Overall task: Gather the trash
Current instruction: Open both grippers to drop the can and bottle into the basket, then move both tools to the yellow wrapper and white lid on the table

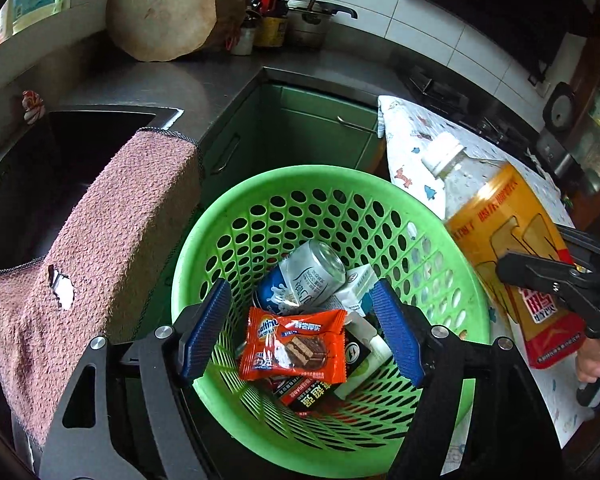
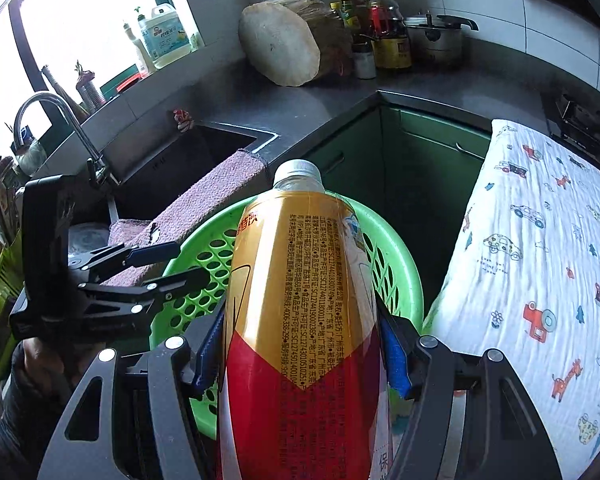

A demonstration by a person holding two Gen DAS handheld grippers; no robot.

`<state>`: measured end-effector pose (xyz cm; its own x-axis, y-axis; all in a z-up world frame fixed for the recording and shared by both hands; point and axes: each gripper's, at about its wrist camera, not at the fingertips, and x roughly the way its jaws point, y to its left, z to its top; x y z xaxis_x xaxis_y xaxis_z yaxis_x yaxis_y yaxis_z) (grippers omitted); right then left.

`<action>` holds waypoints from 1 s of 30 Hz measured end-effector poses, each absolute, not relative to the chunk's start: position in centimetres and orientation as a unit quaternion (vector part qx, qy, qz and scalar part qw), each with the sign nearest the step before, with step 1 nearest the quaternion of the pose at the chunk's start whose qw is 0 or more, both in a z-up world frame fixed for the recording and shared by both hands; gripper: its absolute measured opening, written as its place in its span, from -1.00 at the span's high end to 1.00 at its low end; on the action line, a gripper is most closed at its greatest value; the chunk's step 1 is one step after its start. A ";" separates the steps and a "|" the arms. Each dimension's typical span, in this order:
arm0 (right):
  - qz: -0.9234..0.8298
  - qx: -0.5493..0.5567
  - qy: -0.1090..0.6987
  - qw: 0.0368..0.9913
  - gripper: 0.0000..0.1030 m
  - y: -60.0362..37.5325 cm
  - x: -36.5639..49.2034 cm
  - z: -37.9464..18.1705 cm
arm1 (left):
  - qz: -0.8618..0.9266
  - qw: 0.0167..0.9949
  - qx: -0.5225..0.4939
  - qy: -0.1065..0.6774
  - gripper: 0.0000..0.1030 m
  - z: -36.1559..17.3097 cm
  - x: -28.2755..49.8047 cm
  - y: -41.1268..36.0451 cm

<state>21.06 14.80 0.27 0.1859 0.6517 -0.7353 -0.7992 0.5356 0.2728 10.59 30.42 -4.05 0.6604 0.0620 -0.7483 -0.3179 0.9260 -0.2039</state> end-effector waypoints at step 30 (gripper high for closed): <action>0.392 -0.070 0.379 0.835 -0.61 -4.1 20.7 2.3 | 0.045 0.909 -0.121 0.397 -0.58 -2.5 13.7 21.8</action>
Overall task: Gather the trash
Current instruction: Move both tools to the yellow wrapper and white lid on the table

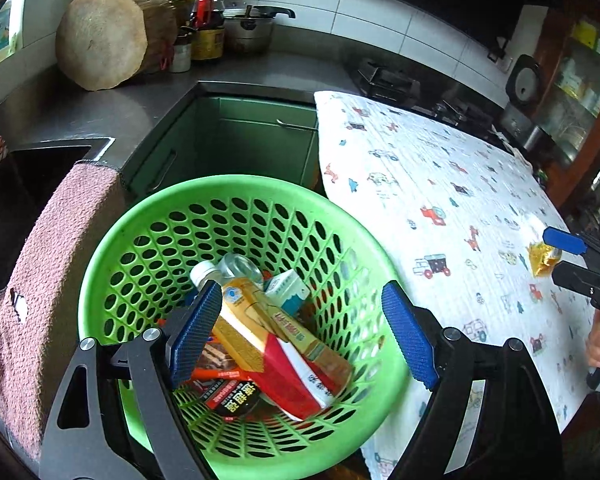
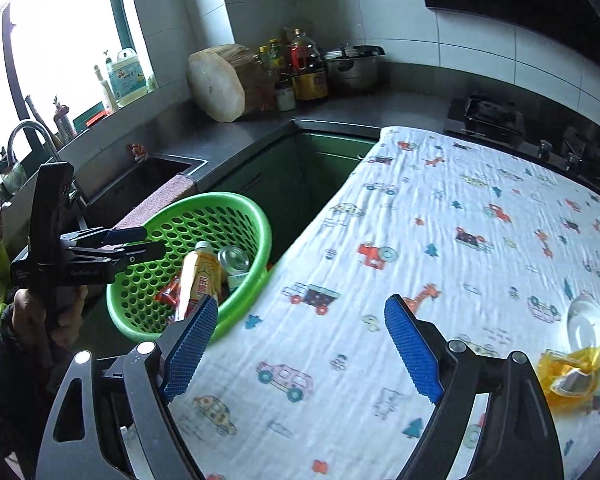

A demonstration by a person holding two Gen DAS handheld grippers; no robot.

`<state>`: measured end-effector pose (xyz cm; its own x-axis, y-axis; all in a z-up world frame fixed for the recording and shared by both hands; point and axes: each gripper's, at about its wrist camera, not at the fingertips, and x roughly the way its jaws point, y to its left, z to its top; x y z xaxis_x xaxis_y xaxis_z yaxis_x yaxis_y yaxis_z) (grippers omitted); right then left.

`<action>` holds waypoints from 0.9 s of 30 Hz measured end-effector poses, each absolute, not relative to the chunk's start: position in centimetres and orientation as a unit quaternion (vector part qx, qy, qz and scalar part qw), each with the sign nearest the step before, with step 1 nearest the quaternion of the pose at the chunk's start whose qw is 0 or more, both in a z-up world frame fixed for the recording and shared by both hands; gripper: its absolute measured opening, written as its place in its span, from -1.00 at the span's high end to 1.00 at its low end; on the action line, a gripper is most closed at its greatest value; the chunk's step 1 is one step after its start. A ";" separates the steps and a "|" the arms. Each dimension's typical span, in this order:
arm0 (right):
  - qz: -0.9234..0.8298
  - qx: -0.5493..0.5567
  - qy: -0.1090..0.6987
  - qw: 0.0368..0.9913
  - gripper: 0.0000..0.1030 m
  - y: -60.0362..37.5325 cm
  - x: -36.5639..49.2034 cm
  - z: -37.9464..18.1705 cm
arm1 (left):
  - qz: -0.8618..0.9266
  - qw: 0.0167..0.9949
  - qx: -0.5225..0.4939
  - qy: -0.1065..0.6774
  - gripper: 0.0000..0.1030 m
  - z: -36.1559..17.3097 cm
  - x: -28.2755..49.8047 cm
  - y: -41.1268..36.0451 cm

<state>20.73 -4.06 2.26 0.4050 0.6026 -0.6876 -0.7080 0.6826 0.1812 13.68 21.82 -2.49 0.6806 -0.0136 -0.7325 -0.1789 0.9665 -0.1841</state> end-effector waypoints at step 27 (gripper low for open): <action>0.189 -0.028 0.486 0.853 -0.83 -23.7 35.7 -4.0 | -0.064 0.899 -0.061 0.428 -0.71 -2.5 22.3 8.6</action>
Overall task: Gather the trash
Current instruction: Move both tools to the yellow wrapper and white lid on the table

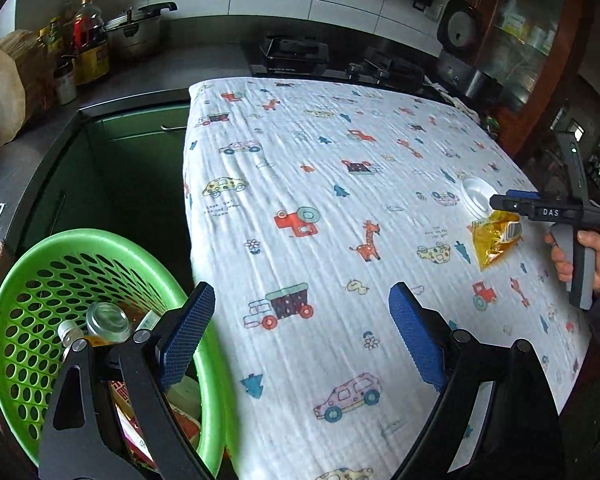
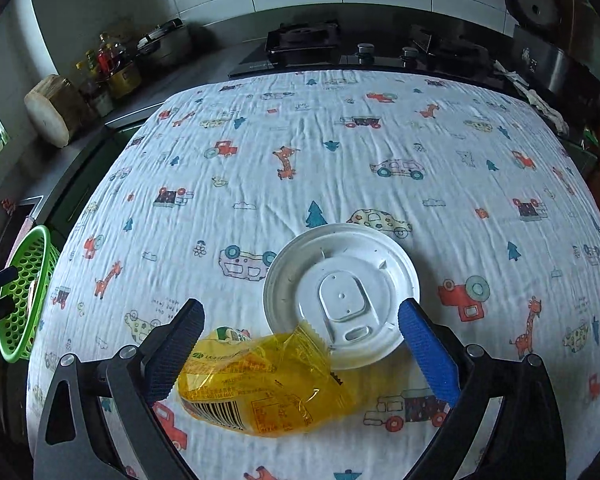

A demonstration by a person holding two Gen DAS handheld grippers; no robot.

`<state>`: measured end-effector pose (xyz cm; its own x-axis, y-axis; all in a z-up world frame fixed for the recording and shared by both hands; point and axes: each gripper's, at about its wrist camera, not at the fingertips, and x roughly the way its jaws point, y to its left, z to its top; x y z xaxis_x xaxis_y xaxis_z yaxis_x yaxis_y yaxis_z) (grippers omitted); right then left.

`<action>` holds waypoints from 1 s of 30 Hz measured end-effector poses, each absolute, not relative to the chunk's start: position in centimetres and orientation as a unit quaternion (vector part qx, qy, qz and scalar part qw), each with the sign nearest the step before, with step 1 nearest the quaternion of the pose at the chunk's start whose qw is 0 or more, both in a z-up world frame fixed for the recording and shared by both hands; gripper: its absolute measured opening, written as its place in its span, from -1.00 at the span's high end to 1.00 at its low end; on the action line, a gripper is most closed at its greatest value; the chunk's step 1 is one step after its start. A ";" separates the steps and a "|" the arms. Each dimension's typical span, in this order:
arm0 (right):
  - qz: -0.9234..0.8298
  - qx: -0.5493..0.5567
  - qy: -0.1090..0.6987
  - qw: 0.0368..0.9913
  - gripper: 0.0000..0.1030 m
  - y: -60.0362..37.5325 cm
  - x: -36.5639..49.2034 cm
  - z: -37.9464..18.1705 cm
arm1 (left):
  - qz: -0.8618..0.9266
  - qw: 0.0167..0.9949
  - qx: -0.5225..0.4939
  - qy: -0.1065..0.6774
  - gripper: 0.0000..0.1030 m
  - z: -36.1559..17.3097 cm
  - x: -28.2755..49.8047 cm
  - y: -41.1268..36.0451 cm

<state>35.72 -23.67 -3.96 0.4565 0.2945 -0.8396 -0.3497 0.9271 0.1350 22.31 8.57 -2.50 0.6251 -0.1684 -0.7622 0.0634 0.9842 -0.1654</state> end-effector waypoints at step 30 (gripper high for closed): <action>0.173 -0.052 0.496 0.850 -0.86 -25.4 37.8 -5.9 | -0.141 0.884 -0.012 0.446 -0.74 -3.4 26.4 0.5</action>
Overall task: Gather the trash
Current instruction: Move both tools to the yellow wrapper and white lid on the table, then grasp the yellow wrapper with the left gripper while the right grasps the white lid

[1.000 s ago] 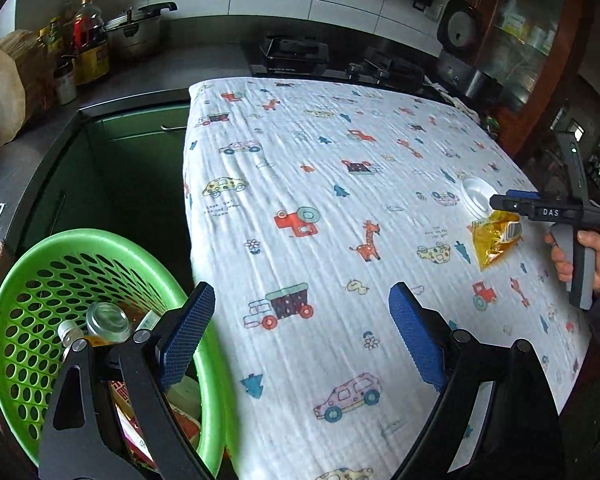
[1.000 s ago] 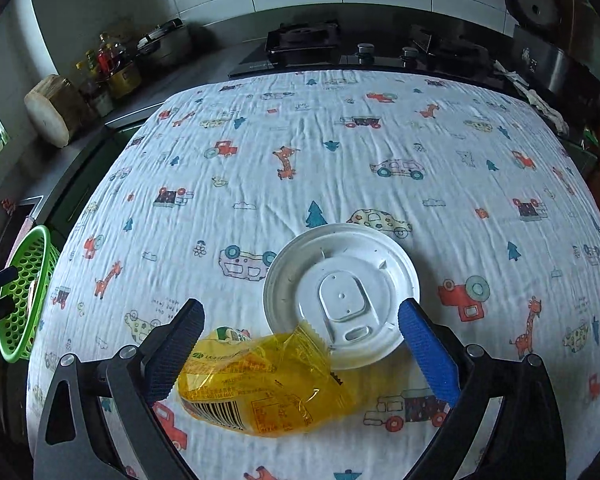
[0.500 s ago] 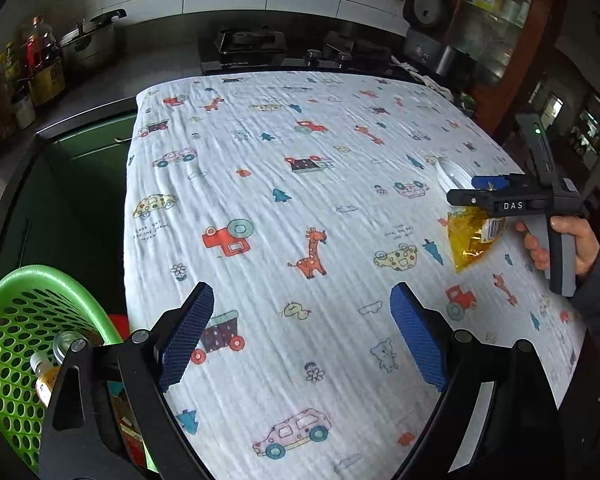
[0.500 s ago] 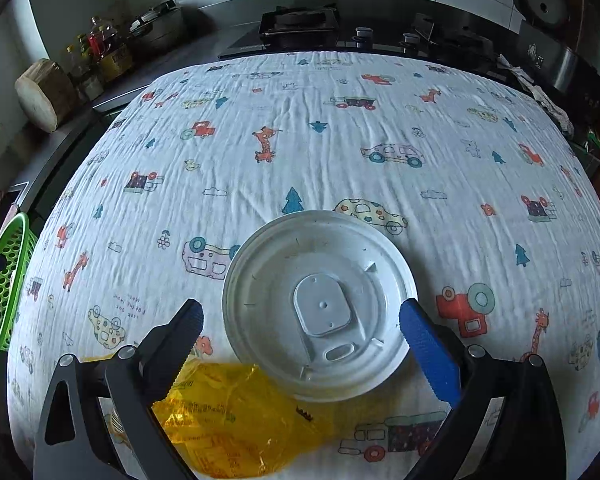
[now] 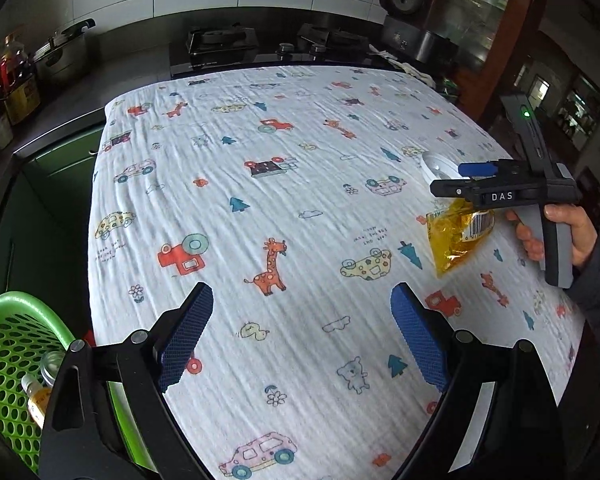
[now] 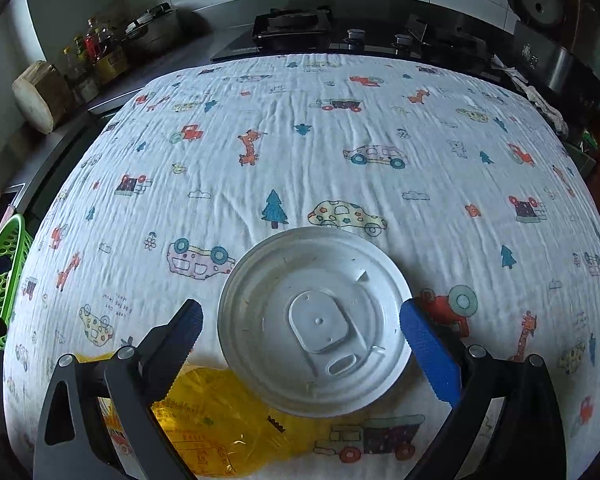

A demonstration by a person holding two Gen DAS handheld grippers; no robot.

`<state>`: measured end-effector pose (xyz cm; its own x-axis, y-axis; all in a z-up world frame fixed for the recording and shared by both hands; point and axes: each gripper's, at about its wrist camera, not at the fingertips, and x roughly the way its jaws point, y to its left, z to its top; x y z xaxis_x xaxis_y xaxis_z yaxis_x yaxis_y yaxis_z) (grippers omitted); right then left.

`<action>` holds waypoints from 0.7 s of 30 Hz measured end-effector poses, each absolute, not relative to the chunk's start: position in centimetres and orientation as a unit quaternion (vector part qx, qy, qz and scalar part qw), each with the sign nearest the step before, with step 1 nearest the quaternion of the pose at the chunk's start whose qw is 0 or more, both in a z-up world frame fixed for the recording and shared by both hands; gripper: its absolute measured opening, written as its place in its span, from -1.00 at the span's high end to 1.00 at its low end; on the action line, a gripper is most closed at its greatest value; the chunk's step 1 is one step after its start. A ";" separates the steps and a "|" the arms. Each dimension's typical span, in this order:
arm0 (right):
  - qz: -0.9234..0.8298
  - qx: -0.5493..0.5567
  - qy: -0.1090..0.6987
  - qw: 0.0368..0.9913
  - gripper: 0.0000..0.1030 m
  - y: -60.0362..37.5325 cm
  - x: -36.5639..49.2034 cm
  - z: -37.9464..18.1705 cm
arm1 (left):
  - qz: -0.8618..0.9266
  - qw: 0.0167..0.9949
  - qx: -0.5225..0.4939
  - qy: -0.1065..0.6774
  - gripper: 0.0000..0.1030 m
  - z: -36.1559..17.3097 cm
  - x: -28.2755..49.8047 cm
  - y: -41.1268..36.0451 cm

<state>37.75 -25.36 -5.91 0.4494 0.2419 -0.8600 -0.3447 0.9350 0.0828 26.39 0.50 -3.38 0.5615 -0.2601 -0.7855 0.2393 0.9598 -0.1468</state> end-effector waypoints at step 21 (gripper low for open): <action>0.166 -0.018 0.489 0.856 -0.85 -29.8 36.5 -4.6 | -0.249 0.869 0.031 0.427 -0.74 -2.3 27.9 -7.2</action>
<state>36.52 -29.78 -4.59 0.4675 0.2657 -0.8431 -0.3014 0.9445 0.1305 27.86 -7.22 -2.29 0.5113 -0.4055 -0.7578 0.4584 0.8745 -0.1587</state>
